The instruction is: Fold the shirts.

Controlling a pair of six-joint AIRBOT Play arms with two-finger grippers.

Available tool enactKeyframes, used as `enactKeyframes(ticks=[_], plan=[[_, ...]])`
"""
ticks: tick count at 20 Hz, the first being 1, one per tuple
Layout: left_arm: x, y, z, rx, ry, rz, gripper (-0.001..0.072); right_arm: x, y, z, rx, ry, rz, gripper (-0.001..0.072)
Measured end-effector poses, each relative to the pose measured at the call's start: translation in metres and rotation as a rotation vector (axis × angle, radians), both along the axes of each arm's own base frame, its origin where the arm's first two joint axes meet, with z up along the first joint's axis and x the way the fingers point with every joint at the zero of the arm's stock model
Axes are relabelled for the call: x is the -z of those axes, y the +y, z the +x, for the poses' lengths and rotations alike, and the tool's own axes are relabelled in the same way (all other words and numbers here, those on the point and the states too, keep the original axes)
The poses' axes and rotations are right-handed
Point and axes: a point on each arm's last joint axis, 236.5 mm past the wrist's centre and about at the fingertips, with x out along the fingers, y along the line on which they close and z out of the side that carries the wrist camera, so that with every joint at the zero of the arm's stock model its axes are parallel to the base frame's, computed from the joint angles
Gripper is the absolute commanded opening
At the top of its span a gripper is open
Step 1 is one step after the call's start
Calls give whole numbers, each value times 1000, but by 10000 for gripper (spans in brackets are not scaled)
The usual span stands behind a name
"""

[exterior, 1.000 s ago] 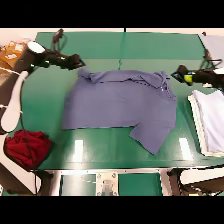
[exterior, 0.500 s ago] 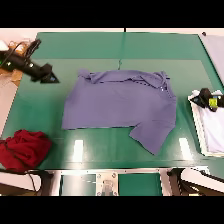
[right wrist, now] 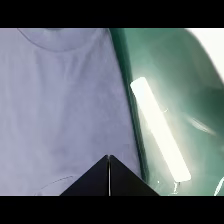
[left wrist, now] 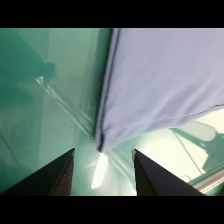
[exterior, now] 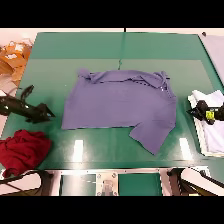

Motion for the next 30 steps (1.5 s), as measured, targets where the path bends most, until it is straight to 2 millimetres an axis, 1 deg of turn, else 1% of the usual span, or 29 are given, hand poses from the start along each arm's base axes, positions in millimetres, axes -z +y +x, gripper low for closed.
enactKeyframes(ticks=[1,4,6,7,8,9,10,11,12,13,14,15,18,22,24,25,27,30], plan=[[8,-5,-4,4,1,3,425,0,1,-1,0,1,2,86],[28,-30,-8,40,-2,-15,425,1,2,-2,-2,5,8,86],[34,-51,-12,66,21,-60,425,1,4,-3,-5,8,12,86],[36,-57,-14,76,28,-69,424,1,5,-4,-8,10,16,87],[38,-60,-14,82,34,-77,423,1,5,-4,-9,11,18,100],[39,-61,-14,89,36,-80,410,1,5,-4,-10,12,20,154],[40,-61,-14,97,38,-77,195,1,6,-5,-13,14,23,214],[43,-56,-12,103,34,-58,22,1,7,-6,-16,17,27,257],[43,-52,-11,107,31,-49,19,2,9,-8,-19,23,31,316],[43,-50,-6,108,16,-37,19,3,11,-10,-25,32,39,342],[42,-50,-4,106,13,-41,19,6,14,-15,-34,46,47,383],[41,-49,-3,110,5,-39,20,10,17,-19,-37,62,56,389],[38,-50,2,105,-8,-52,20,30,30,-36,-32,115,94,388],[35,-53,4,100,-14,-67,20,61,36,-48,13,166,119,387],[34,-54,7,93,-21,-68,20,68,46,-44,19,166,165,374],[34,-53,8,89,-26,-67,20,70,52,-42,10,162,183,348],[34,-54,10,84,-31,-69,20,76,62,-36,-11,155,203,348],[33,-55,10,81,-30,-78,20,80,65,-28,-19,142,202,343]])
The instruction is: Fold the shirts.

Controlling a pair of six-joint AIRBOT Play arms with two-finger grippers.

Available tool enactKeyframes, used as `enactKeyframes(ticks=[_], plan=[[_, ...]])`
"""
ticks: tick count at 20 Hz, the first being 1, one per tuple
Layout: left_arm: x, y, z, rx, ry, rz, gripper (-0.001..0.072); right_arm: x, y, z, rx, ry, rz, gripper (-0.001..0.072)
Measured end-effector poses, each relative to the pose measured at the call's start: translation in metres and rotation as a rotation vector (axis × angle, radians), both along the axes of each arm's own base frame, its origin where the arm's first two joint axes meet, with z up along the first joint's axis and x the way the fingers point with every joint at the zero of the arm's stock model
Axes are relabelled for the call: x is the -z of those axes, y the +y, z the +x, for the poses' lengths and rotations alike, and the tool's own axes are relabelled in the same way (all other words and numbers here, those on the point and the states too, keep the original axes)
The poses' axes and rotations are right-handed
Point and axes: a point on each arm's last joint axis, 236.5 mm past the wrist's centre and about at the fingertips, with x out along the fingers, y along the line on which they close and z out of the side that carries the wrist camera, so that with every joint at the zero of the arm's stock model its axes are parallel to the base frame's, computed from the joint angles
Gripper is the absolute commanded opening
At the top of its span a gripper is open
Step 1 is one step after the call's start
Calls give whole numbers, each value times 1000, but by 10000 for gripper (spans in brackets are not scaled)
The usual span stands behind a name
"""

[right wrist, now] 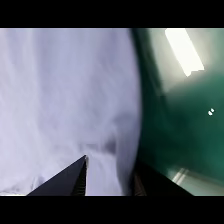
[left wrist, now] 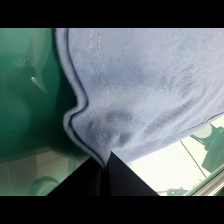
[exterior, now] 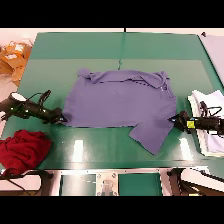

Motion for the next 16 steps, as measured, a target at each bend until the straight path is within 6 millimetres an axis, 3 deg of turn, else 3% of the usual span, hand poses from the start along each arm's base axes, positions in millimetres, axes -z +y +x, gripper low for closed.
enactKeyframes(ticks=[2,3,6,8,10,12,14,16], plan=[[-1,-1,0,-1,1,-4,19,2,-4,6,1,-13,-23,98],[-1,-1,0,-1,1,-5,19,3,-6,7,0,-15,-33,22],[-10,-2,4,5,-18,-10,17,-6,-8,16,-11,-41,-34,21],[-38,-2,19,18,-93,-13,17,-39,-7,38,-7,-132,-7,20],[-92,1,44,37,-243,2,18,-98,-9,69,-3,-291,0,20],[-176,2,69,54,-468,35,18,-196,-7,101,8,-544,-4,20],[-283,0,78,70,-745,87,19,-313,0,112,1,-829,-53,20],[-400,-5,62,69,-1057,161,19,-431,19,94,-18,-1112,-145,21]])
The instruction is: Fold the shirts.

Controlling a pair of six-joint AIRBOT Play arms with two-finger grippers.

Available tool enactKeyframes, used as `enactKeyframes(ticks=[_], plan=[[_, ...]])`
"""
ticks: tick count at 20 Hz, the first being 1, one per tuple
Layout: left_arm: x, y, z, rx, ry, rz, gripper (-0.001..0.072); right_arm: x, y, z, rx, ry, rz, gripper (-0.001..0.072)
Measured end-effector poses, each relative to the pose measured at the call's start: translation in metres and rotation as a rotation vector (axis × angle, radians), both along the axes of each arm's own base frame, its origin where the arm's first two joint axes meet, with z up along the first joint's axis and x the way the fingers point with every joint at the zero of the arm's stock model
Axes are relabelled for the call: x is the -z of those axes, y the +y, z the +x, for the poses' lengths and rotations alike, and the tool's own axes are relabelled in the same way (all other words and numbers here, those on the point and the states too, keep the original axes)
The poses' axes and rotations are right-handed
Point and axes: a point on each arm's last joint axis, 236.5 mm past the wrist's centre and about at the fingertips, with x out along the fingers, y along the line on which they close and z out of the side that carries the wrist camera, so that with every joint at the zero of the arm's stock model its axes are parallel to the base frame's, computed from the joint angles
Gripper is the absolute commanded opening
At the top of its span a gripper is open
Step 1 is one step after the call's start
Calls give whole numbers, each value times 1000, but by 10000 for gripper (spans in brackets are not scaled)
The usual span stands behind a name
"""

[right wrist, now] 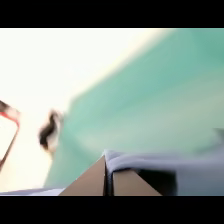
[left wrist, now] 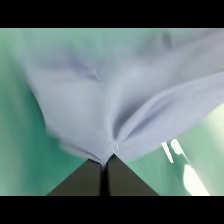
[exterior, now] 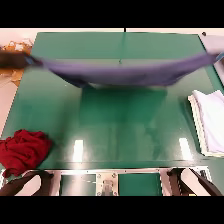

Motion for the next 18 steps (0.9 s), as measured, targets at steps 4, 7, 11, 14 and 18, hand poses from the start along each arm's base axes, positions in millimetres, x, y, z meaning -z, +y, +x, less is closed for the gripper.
enactKeyframes(ticks=[4,7,11,14,18], plan=[[-190,-23,-100,-27,-555,95,19,-177,47,-89,101,-468,-188,21],[-252,-34,-168,-58,-785,150,19,-244,75,-151,199,-684,-300,21],[-256,-23,-173,-122,-802,177,19,-258,73,-168,295,-730,-378,21],[-219,-9,-125,-138,-663,142,20,-225,46,-139,319,-632,-335,21],[-112,-1,-26,-83,-321,-7,20,-107,10,-52,237,-348,-211,21]])
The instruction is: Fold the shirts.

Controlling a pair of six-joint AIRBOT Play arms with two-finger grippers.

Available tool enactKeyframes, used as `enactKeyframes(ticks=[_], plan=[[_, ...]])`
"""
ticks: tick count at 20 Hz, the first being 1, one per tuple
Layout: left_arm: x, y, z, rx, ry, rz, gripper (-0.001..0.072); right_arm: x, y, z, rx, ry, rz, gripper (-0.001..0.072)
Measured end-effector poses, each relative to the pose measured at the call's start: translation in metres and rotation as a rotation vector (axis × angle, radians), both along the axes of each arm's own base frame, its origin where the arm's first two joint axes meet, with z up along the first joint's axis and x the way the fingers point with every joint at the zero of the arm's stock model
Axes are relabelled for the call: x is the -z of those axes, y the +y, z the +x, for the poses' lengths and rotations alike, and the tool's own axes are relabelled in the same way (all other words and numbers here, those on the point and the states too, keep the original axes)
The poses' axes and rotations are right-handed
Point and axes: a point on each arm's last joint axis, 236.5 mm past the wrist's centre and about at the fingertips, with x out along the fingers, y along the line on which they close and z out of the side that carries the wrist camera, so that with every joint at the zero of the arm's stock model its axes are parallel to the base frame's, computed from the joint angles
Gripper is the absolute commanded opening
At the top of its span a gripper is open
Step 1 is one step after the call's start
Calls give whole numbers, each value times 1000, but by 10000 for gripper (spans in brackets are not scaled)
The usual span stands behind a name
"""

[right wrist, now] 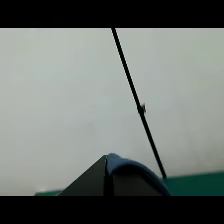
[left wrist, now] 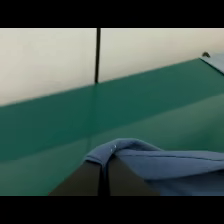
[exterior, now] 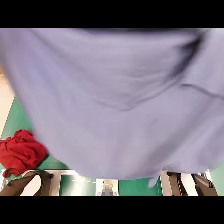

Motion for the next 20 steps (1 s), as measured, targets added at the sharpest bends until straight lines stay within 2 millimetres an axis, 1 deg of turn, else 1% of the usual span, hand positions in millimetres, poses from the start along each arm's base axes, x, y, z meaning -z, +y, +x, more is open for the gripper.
enactKeyframes(ticks=[2,4,6,8,9,10,12,13,14,15,17,20], plan=[[72,-4,44,56,187,-90,20,82,-6,47,-46,167,60,21],[142,-13,76,100,345,-150,20,158,-9,84,-68,316,112,21],[216,-25,104,125,490,-189,19,234,-13,118,-76,464,152,21],[271,-33,127,115,584,-223,19,297,-19,146,-69,587,189,21],[297,-34,139,92,621,-243,19,322,-24,158,-62,631,206,21],[319,-31,151,57,643,-255,19,344,-27,172,-59,669,222,21],[344,-27,169,1,657,-295,19,377,-34,196,-59,720,244,21],[355,-26,177,-25,661,-309,19,386,-38,209,-56,726,260,21],[359,-21,186,-59,646,-335,19,392,-41,222,-57,727,277,21],[360,-17,195,-91,625,-357,20,395,-45,234,-55,719,291,21],[361,-9,209,-137,588,-379,19,392,-51,258,-57,692,309,21],[349,-2,224,-169,529,-397,19,384,-55,284,-62,652,322,22]])
